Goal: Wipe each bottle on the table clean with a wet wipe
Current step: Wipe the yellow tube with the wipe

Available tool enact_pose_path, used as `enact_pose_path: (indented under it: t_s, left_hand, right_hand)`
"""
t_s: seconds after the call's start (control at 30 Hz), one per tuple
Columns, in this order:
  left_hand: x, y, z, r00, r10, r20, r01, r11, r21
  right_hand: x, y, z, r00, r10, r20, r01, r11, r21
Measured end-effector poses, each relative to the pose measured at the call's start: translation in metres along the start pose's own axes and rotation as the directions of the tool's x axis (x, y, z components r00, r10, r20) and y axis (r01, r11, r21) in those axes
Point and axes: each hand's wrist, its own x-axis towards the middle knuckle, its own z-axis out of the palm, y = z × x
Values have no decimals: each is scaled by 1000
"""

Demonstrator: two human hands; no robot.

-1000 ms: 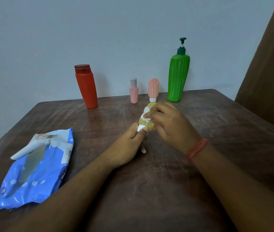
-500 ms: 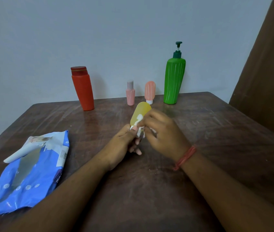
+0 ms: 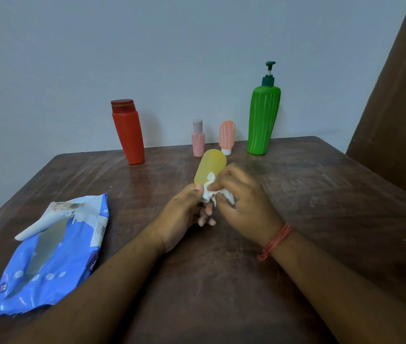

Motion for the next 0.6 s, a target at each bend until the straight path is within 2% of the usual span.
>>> enact_pose_path:
  t_s: [0.07, 0.2, 0.27, 0.33, 0.47, 0.5, 0.6]
  left_hand:
    - [1, 0, -2, 1000, -16, 11, 16, 999, -28]
    - [1, 1, 1, 996, -24, 91, 15, 995, 98]
    - [-1, 1, 4, 993, -17, 120, -4, 984, 177]
    - [-2, 0, 4, 993, -12, 116, -13, 978, 209]
    - [-2, 2, 1, 996, 0, 90, -16, 984, 179]
    - [-2, 2, 1, 997, 1, 82, -16, 985, 172]
    - [0, 1, 2, 997, -3, 74, -10, 985, 174]
  right_hand:
    - [1, 3, 0, 1000, 4, -3, -4, 1000, -7]
    - [11, 22, -6, 958, 140, -249, -160, 985, -62]
    - [13, 32, -12, 928, 202, -313, -234, 970, -67]
    - [11, 35, -15, 934, 202, -294, -224, 974, -41]
    - [6, 23, -13, 997, -4, -76, 3, 1000, -12]
    - [8, 25, -12, 998, -23, -66, 21, 999, -27]
    - [12, 27, -11, 986, 31, -165, -39, 998, -45]
